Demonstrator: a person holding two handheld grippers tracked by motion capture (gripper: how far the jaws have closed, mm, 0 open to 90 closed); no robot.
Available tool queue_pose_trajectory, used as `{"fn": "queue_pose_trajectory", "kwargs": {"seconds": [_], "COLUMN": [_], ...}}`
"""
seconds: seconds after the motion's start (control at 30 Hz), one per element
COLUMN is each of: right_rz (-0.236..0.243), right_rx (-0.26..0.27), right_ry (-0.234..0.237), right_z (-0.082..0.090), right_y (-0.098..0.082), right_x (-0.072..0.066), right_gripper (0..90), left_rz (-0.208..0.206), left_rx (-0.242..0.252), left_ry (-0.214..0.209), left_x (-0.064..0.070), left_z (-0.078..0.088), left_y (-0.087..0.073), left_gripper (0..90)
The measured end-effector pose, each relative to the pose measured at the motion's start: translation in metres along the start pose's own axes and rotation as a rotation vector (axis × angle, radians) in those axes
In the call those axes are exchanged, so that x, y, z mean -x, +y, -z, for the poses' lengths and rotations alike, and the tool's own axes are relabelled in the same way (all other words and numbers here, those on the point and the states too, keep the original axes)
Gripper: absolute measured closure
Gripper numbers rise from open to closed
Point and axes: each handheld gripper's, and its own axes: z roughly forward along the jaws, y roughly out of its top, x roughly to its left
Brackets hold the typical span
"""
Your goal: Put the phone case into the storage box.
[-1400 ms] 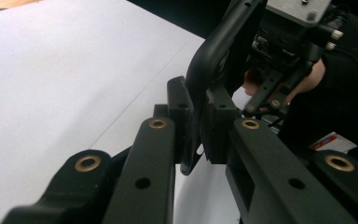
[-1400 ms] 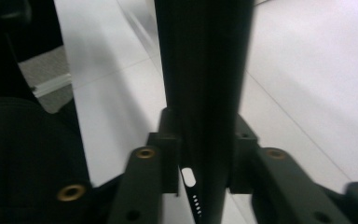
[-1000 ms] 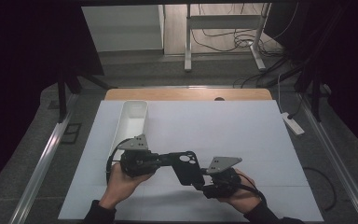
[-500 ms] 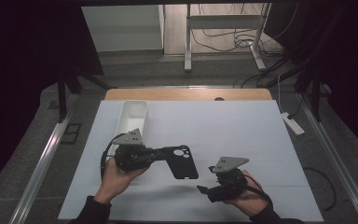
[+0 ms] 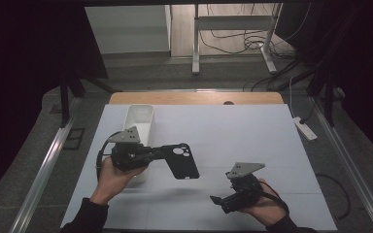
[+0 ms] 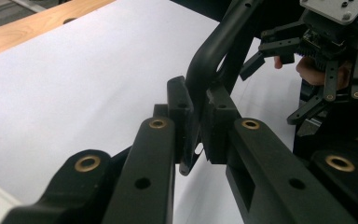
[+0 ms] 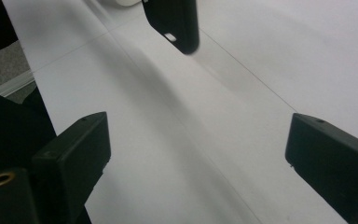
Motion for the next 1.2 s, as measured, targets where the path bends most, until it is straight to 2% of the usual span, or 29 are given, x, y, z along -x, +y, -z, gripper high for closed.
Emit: {"fn": "queue_pose_trajectory", "kwargs": {"seconds": [0.13, 0.17, 0.37, 0.43, 0.67, 0.87, 1.2], "right_rz": [-0.006, -0.012, -0.033, -0.026, -0.037, -0.074, -0.110], "right_rx": [0.007, 0.013, 0.030, 0.030, 0.018, 0.018, 0.009], "right_ry": [-0.031, -0.023, -0.033, -0.047, -0.031, -0.060, -0.112], "right_z": [0.007, 0.009, 0.018, 0.021, 0.026, 0.033, 0.043], "right_y": [-0.005, -0.006, -0.013, -0.015, -0.024, -0.029, -0.043], "right_x": [0.004, 0.006, 0.013, 0.015, 0.020, 0.024, 0.031], "right_gripper": [0.9, 0.0, 0.0, 0.0, 0.0, 0.0, 0.0], "left_rz": [-0.002, -0.004, -0.001, 0.000, 0.006, 0.001, 0.012], "left_rx": [-0.004, -0.003, -0.009, -0.009, -0.003, -0.002, 0.002], "left_ry": [0.009, 0.011, 0.019, 0.021, 0.030, 0.040, 0.051], "left_x": [-0.004, -0.006, -0.011, -0.013, -0.018, -0.023, -0.030], "left_z": [0.004, 0.005, 0.008, 0.009, 0.014, 0.019, 0.028], "left_y": [0.002, 0.003, 0.004, 0.005, 0.006, 0.009, 0.012], "left_gripper": [82.9, 82.9, 82.9, 82.9, 82.9, 82.9, 82.9]}}
